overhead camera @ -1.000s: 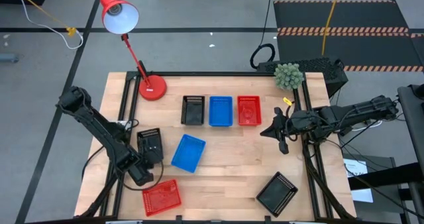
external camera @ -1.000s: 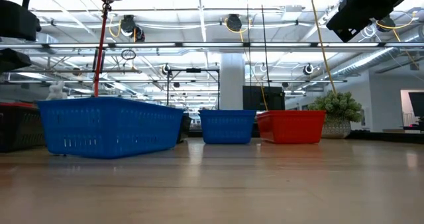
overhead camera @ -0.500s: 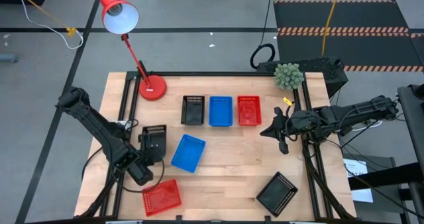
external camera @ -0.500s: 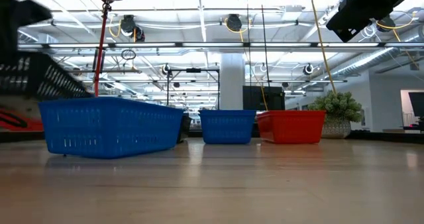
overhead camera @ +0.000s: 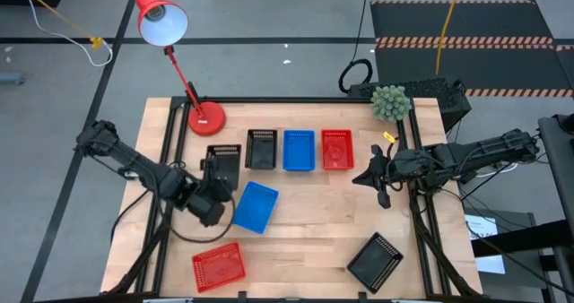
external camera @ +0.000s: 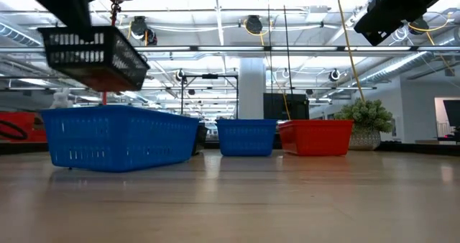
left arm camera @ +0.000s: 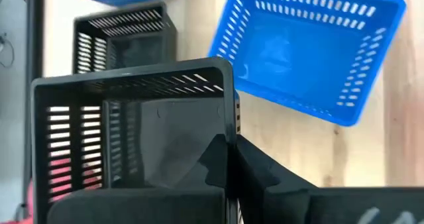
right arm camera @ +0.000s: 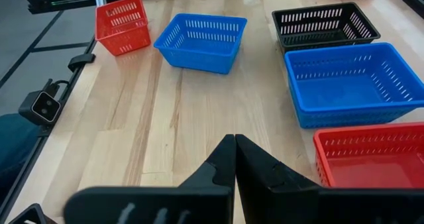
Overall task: Stack baskets by color
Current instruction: Stack the top black bin on the top black bin
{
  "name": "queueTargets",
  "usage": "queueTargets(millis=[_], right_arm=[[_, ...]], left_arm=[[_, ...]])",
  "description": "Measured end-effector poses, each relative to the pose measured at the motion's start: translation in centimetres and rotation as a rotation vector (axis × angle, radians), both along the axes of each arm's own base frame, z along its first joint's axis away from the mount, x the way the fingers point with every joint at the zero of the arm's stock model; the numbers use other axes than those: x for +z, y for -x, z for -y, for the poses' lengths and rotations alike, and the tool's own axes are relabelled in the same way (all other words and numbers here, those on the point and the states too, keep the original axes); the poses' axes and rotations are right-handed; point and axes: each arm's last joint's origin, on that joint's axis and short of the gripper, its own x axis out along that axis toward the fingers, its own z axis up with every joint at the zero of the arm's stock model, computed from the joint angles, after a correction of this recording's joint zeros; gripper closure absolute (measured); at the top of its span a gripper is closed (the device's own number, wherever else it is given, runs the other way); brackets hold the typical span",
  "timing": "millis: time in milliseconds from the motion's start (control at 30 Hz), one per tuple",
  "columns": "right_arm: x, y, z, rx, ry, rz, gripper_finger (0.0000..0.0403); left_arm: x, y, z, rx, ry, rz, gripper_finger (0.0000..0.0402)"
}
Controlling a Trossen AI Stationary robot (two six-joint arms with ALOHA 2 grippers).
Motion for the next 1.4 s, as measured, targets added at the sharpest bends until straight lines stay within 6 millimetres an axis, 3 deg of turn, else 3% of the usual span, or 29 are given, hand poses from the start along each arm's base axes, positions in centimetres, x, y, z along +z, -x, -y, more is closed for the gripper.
queueTargets(millis=[533, 900, 1133, 1400], right_arm=[[0.0, 0.0, 0.0, 0.01, 0.015, 0.001, 0.0403], [0.0, 0.0, 0.0, 0.011, 0.019, 0.001, 0.0403], [0.0, 0.0, 0.0, 0.012, 0.019, 0.001, 0.0403], [0.0, 0.0, 0.0, 0.012, 0.019, 0.001, 0.0403]], left_arm=[[2.0, -4.3, -5.4, -0.104, -0.082, 0.131, 0.0394], [2.6, -5.7, -8.7, -0.095, -0.123, 0.201, 0.0394], [1.3, -6.7, -9.4, -0.095, -0.129, 0.213, 0.039], [-1.6, -8.7, -9.5, -0.098, -0.13, 0.112, 0.0394]])
